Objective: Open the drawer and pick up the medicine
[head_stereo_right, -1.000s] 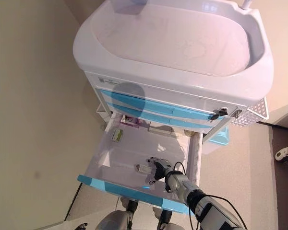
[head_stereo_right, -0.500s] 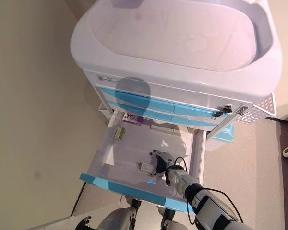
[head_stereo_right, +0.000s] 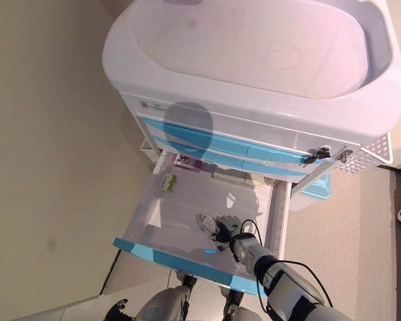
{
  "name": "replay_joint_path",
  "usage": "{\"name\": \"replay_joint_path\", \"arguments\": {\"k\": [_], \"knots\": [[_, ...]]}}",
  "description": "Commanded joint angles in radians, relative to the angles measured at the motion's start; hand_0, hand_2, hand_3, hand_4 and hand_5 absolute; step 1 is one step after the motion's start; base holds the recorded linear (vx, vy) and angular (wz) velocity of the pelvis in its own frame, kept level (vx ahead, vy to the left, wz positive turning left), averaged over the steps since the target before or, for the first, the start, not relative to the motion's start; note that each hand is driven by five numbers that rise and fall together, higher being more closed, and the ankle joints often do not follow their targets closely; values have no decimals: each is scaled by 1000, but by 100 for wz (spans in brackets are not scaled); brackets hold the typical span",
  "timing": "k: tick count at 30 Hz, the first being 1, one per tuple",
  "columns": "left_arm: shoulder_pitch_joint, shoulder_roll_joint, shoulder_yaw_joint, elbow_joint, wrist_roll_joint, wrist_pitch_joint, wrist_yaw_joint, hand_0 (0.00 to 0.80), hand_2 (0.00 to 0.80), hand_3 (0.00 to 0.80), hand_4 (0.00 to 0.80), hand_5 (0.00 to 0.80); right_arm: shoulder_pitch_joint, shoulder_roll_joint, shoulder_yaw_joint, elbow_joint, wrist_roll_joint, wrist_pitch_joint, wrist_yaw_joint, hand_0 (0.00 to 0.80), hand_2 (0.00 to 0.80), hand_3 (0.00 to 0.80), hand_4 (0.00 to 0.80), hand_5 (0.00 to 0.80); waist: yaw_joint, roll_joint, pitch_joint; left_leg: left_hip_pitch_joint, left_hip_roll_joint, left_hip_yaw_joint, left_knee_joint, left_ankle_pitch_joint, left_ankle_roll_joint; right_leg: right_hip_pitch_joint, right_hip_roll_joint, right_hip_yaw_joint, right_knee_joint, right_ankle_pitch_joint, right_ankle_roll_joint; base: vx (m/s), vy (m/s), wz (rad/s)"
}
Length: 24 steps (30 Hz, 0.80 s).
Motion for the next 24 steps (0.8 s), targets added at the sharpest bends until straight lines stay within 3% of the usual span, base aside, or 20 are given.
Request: {"name": "replay_joint_path", "arguments": {"k": [1,9,14,19,24], "knots": [[-51,-35,-19,50,-30,-5,14,0,0,0,0,0,0,-11,39,35,-34,39,5,800,800,800,800,800,2,-2,11,-22,-43,25,-59,39,21,-92,-29,16,113,37,41,0,0,0],[-55,-34,-7,58,-31,-2,17,0,0,0,0,0,-17,-37,24,-57,10,28,8,800,800,800,800,800,-13,-16,11,-17,-35,44,-58,35,19,-96,-23,32,110,40,40,0,0,0],[-52,-20,30,66,-22,4,14,0,0,0,0,0,-23,-125,-7,-323,90,-18,41,800,800,800,800,800,-36,-43,3,1,-26,72,-58,25,20,-89,-14,63,108,44,41,-4,3,-6],[-47,-9,54,70,-11,7,5,0,0,0,0,0,-25,-193,-26,-485,138,-48,88,800,800,800,800,800,-44,-58,-3,13,-19,93,-59,18,19,-85,-8,82,104,48,42,1,-1,-24],[-31,21,100,76,14,16,-27,0,0,0,0,0,-26,-306,-76,-729,334,-96,221,800,800,800,800,800,-60,-88,-27,44,-8,129,-60,8,18,-70,4,113,97,53,43,16,-10,-21]]}}
